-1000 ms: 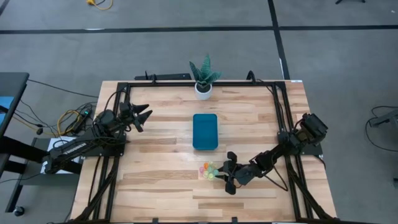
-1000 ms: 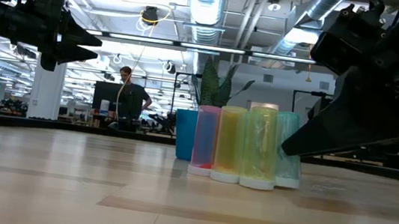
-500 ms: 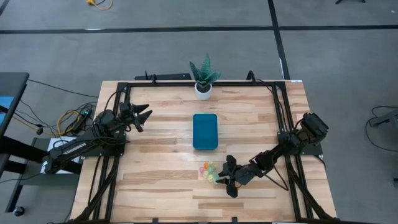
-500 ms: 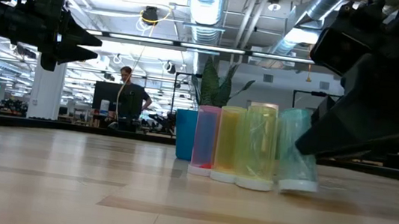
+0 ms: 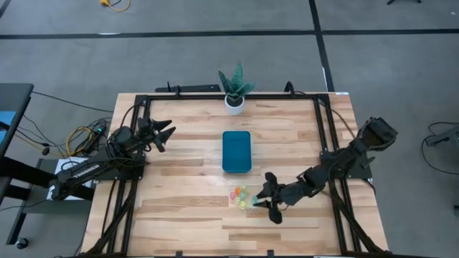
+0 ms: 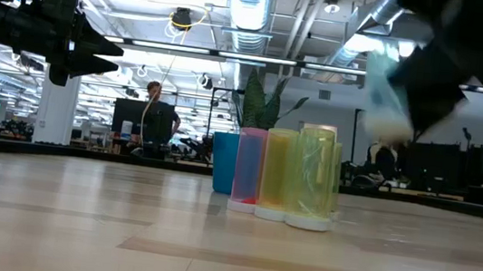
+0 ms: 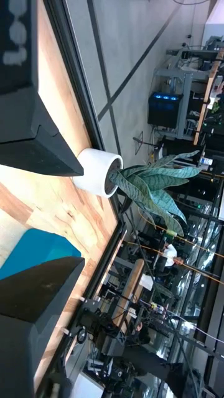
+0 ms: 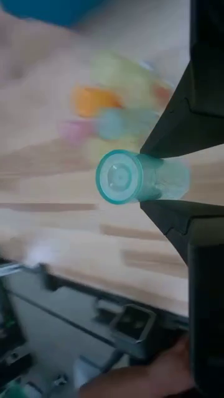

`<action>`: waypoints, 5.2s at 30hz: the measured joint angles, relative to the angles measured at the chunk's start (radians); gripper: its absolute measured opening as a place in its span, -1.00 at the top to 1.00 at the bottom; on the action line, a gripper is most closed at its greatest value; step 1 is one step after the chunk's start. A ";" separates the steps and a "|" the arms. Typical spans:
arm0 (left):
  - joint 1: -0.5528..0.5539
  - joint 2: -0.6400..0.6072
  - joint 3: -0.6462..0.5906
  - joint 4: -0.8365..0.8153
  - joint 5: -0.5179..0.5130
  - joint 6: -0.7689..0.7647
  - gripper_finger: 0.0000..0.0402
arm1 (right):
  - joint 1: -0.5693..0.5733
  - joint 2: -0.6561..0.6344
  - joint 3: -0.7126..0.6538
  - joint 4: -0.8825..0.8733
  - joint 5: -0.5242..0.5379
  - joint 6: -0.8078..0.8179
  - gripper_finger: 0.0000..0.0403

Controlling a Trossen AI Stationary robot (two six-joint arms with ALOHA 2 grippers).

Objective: Pick and place pill bottles into a basket
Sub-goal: Put the blue pill bottle into the blue container

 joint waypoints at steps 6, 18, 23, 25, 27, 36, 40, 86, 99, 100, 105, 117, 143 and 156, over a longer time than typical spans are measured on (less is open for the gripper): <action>0.000 0.000 0.000 0.000 0.000 0.000 -0.06 | -0.108 -0.082 0.000 0.032 0.109 -0.194 0.49; 0.000 0.000 0.000 0.000 0.000 0.000 -0.06 | -0.420 0.058 0.001 0.235 -0.023 -0.319 0.49; 0.000 0.000 0.000 0.000 0.000 0.000 -0.06 | -0.462 0.154 0.011 0.314 -0.040 -0.292 0.49; 0.000 0.000 0.000 0.000 0.000 0.000 -0.06 | -0.463 0.190 0.035 0.317 -0.040 -0.292 0.49; 0.000 0.000 0.000 0.000 0.000 0.000 -0.06 | -0.461 0.215 0.058 0.315 -0.041 -0.293 0.49; 0.000 0.000 0.000 0.000 0.000 0.000 -0.06 | -0.455 0.297 0.158 0.193 -0.067 -0.295 0.49; 0.000 0.000 0.000 0.000 0.000 0.000 -0.06 | -0.456 0.297 0.172 0.172 -0.066 -0.295 0.49; 0.000 0.000 0.000 0.000 0.000 0.000 -0.06 | -0.545 0.296 0.186 0.071 -0.329 -0.295 0.49; 0.000 0.000 0.000 0.000 0.000 0.000 -0.06 | -0.538 0.296 0.273 -0.074 -0.329 -0.331 0.49; 0.000 0.000 0.000 0.000 0.000 0.000 -0.06 | -0.538 0.296 0.273 -0.075 -0.330 -0.331 0.49; 0.000 0.000 0.000 0.000 0.000 0.000 -0.06 | -0.539 0.296 0.273 -0.078 -0.330 -0.331 0.49; 0.000 0.000 0.000 0.000 0.000 0.000 -0.06 | -0.538 0.296 0.273 -0.079 -0.351 -0.331 0.49; 0.000 0.000 0.000 0.000 0.000 0.000 -0.06 | -0.538 0.296 0.273 -0.097 -0.355 -0.331 0.48; 0.000 0.000 0.000 0.000 0.000 0.000 -0.06 | -0.538 0.296 0.273 -0.099 -0.355 -0.330 0.17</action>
